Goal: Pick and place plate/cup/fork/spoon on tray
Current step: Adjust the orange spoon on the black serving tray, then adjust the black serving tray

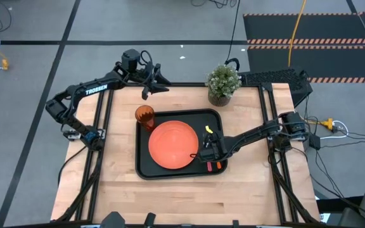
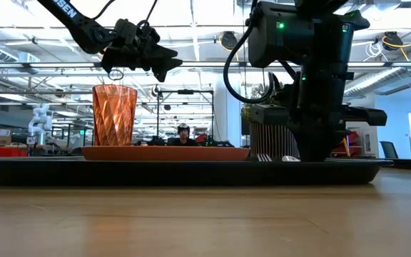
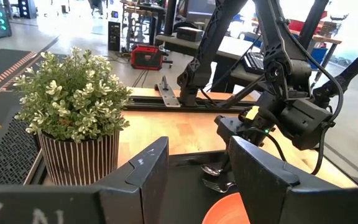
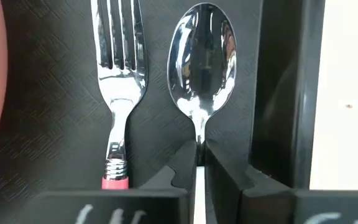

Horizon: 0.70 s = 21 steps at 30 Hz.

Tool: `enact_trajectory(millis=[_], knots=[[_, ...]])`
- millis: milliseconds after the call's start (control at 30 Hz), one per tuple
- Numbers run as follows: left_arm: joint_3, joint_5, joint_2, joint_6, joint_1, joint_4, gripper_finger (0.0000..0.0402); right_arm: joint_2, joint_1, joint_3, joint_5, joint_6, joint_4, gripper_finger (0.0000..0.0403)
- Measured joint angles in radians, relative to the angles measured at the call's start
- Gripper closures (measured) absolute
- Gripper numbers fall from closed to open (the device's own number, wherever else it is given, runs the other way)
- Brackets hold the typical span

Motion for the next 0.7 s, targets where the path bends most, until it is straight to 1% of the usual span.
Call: enact_trajectory(millis=[133, 333, 700], knots=[[0.0, 0.0, 0.0, 0.0, 0.0, 0.0, 0.0229, -0.002, 0.0, 0.0, 0.0, 0.0, 0.002, 0.0356], [0.0, 0.0, 0.0, 0.0, 0.0, -0.001, 0.0229, -0.041, 0.0, -0.001, -0.001, -0.001, -0.007, 0.0331], [0.0, 0.0, 0.0, 0.001, 0.0, -0.006, 0.0229, -0.053, 0.0, -0.001, 0.0, -0.004, -0.032, 0.03]])
